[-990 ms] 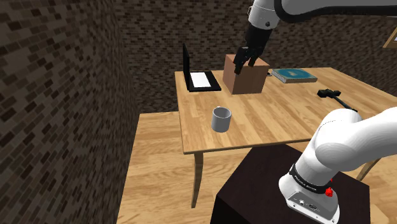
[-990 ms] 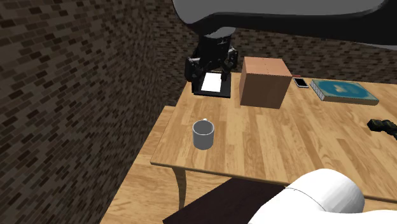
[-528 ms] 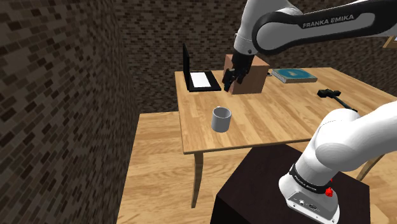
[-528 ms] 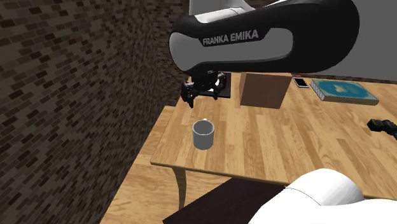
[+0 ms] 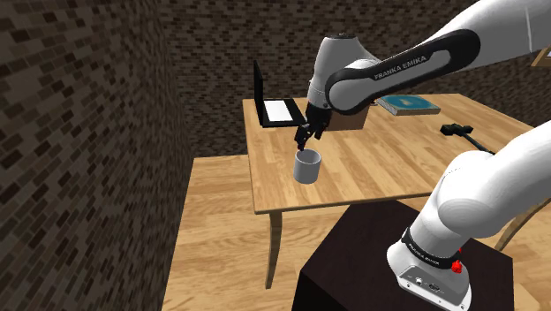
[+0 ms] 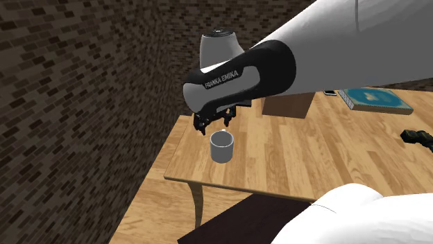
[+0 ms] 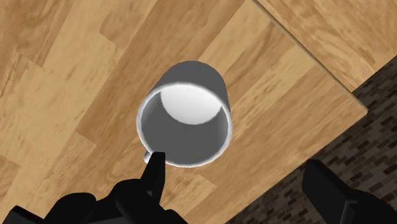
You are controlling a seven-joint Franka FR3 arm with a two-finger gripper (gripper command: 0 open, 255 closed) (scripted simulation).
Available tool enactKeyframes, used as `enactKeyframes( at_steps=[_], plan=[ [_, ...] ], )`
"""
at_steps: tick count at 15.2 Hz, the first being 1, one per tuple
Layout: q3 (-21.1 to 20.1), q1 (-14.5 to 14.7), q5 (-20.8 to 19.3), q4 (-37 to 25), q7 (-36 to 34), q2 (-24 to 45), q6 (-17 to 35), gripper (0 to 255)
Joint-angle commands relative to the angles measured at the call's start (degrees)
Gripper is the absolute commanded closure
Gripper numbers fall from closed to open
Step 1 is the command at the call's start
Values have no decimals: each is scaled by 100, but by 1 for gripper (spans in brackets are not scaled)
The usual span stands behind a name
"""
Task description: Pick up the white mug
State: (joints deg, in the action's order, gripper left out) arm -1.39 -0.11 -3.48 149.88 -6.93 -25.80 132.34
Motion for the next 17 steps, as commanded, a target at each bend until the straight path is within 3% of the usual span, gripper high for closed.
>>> enactKeyframes(
  at_steps=[1,5,15,16,17],
  plan=[
    [29,-11,-5,80,28,394,452,0],
    [25,-4,0,92,16,1258,1254,0],
    [11,-38,-92,262,-68,1799,1964,0],
    [12,-38,-91,270,-67,1792,1966,255],
    [12,-38,-92,270,-67,1798,1971,255]
  ],
)
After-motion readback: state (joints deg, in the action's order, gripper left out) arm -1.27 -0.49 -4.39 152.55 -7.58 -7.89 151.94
